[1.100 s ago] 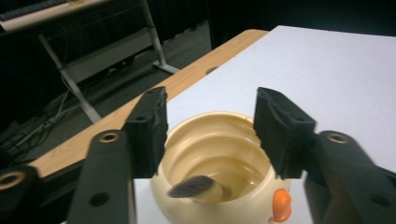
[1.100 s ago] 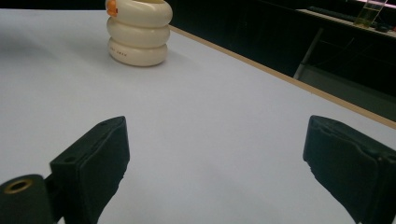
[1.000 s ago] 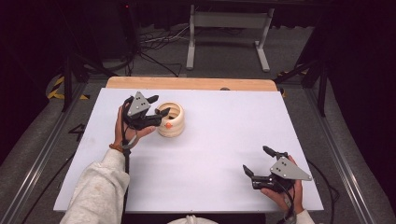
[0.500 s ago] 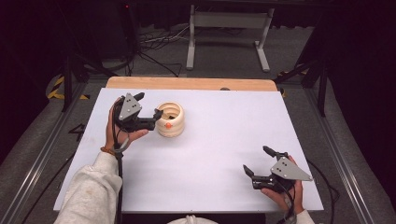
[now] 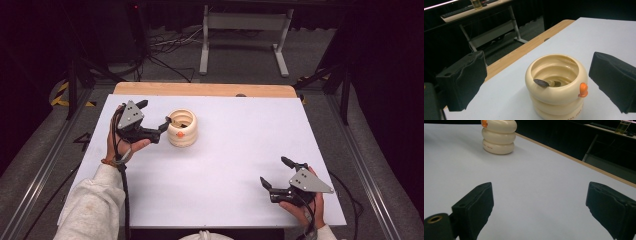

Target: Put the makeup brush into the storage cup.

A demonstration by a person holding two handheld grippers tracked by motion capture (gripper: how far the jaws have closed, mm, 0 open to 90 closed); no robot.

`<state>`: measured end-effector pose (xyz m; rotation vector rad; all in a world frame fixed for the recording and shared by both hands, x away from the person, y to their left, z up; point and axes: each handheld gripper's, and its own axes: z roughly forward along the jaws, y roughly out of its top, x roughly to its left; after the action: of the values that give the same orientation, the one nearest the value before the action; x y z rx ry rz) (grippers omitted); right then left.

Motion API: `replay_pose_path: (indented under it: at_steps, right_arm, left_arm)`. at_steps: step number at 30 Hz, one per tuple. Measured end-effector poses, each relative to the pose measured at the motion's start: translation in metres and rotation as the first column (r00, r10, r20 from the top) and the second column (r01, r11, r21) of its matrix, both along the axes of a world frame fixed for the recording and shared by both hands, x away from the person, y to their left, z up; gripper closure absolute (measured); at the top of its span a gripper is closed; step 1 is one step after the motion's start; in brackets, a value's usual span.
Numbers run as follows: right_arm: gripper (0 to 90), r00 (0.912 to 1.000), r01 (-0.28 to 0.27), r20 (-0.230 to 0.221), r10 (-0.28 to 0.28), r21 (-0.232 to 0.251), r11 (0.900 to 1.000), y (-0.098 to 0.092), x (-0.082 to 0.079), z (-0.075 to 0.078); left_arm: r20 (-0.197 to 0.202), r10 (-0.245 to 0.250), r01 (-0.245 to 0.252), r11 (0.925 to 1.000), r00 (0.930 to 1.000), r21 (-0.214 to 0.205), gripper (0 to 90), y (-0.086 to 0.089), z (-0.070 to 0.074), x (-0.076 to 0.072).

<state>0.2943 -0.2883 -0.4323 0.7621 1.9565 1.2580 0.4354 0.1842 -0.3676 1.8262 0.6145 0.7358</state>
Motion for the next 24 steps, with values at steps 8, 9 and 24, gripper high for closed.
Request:
replay_pose_path:
  at_steps: [8, 9, 24]
  right_arm:
    - [8.3, 1.0000, -0.002, 0.000, 0.002, 0.001, 1.0000, 0.000, 0.000, 0.000]
    - [8.3, 1.0000, -0.004, -0.002, 0.004, 0.000, 1.0000, 0.000, 0.000, 0.000]
    - [8.0, 1.0000, -0.003, 0.007, 0.003, -0.004, 1.0000, 0.001, 0.000, 0.000]
  left_arm:
    - [0.016, -0.013, 0.012, 0.9998, 0.9998, 0.017, 2.9, 0.002, 0.004, -0.007]
    - [0.022, -0.013, 0.013, 0.9994, 0.9997, 0.032, 3.0, 0.002, 0.005, -0.008]
    - [0.073, -0.024, 0.021, 0.9992, 0.9970, 0.034, 5.0, 0.008, 0.008, -0.033]
